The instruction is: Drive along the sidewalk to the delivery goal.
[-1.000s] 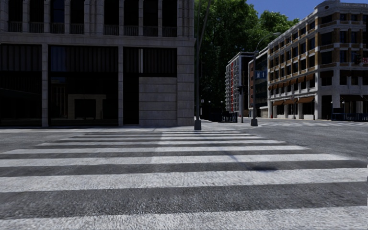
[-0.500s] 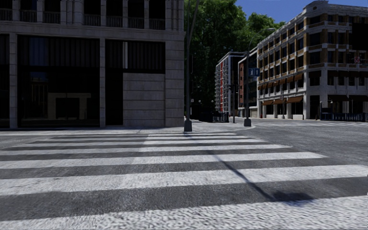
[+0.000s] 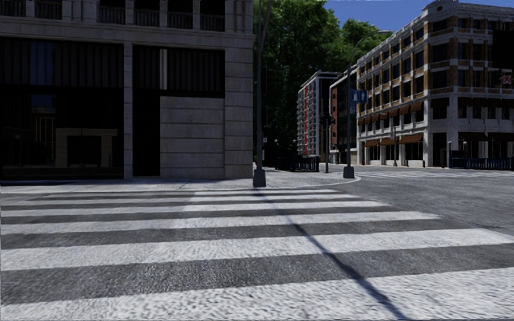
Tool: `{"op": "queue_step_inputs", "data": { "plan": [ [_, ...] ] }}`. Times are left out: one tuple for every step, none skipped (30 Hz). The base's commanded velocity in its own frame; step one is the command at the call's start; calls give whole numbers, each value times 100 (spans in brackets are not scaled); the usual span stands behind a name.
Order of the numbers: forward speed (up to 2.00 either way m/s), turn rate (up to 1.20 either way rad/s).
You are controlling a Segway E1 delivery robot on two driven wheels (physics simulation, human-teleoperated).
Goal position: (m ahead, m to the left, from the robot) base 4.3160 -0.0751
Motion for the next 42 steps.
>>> {"op": "queue_step_inputs", "data": {
  "plan": [
    [187, 0],
    [187, 0],
    [187, 0],
    [187, 0],
    [187, 0],
    [187, 0],
    [187, 0],
    [187, 0],
    [187, 0],
    [187, 0],
    [187, 0],
    [187, 0],
    [187, 0],
    [187, 0],
    [187, 0],
    [187, 0],
    [187, 0],
    [187, 0],
    [187, 0],
    [187, 0],
    [187, 0],
    [187, 0],
    [187, 0],
    [187, 0],
    [187, 0],
    [187, 0],
    [187, 0],
    [187, 0],
    [187, 0],
    [187, 0],
    [187, 0],
    [187, 0],
    [187, 0],
    [186, -11],
    [186, -11],
    [183, -20],
    [181, -24],
    [180, -25],
    [180, -25],
    [179, -25],
    [179, -24],
    [179, -17]
  ]
}}
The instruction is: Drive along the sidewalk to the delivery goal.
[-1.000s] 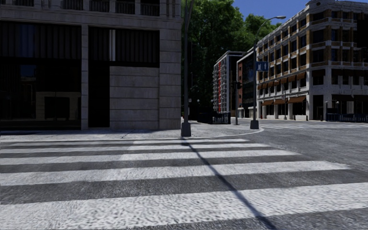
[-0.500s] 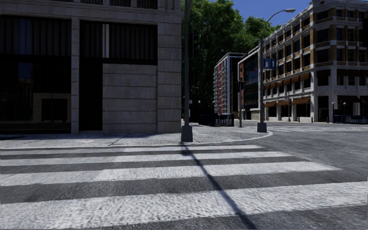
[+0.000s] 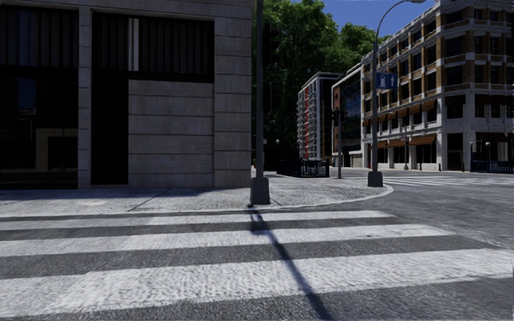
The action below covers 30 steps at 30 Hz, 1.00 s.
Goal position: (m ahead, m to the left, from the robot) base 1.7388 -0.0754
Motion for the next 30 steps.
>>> {"op": "queue_step_inputs", "data": {
  "plan": [
    [179, -17],
    [179, -7],
    [179, -2],
    [179, -1],
    [179, -1],
    [179, 0],
    [179, 0],
    [179, 0],
    [179, 0],
    [179, 0],
    [179, 0],
    [179, 0],
    [179, 0],
    [179, 0],
    [179, 0],
    [179, 0],
    [179, 0],
    [179, 0],
    [179, 0],
    [179, 0],
    [179, 0],
    [179, 0],
    [179, 0],
    [179, 0],
    [179, 0],
    [179, 0],
    [179, 0],
    [179, 0],
    [179, 0],
    [179, 0]
  ]
}}
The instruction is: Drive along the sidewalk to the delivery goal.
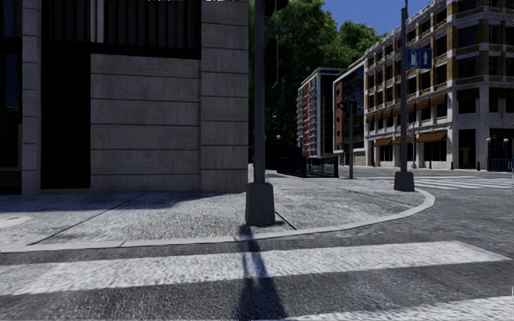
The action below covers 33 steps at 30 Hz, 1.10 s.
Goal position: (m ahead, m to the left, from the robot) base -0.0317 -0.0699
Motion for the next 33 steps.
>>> {"op": "queue_step_inputs", "data": {
  "plan": [
    [179, 0],
    [179, 0],
    [179, 0],
    [179, 0],
    [176, 0],
    [169, 0],
    [169, 0],
    [159, 0],
    [148, 0],
    [136, 0],
    [136, 0],
    [122, 0],
    [111, 0],
    [103, 0],
    [103, 0],
    [96, 0],
    [91, 0],
    [91, 0],
    [78, 0],
    [69, 0],
    [57, 0],
    [57, 0],
    [47, 0],
    [31, 0],
    [17, 0],
    [17, 0],
    [5, 0],
    [0, 0],
    [0, 0],
    [0, 0],
    [0, 0],
    [0, 0],
    [0, 0]
  ]
}}
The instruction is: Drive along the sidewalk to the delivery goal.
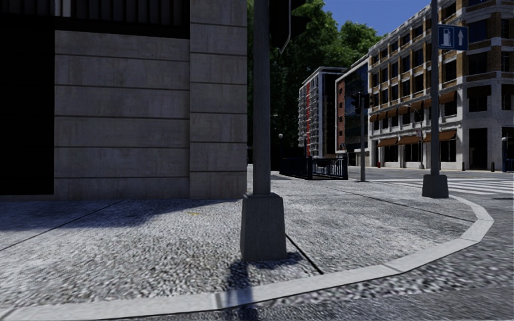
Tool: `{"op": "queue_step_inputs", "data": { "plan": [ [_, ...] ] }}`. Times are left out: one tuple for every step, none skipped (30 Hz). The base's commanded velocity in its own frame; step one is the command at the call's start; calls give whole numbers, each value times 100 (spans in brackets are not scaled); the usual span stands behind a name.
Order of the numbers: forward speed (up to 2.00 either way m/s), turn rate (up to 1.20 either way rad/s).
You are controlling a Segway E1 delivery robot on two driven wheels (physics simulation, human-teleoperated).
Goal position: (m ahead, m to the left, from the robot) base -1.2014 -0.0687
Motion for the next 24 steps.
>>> {"op": "queue_step_inputs", "data": {
  "plan": [
    [0, 0],
    [0, 0],
    [0, 0],
    [0, 0],
    [0, 0],
    [0, 0],
    [0, 0],
    [0, 0],
    [0, 0],
    [0, 0],
    [0, 0],
    [0, 0],
    [0, 0],
    [0, 0],
    [0, 0],
    [0, 0],
    [0, 0],
    [0, 0],
    [0, 0],
    [0, 0],
    [0, 0],
    [0, 0],
    [0, 0],
    [0, 0]
  ]
}}
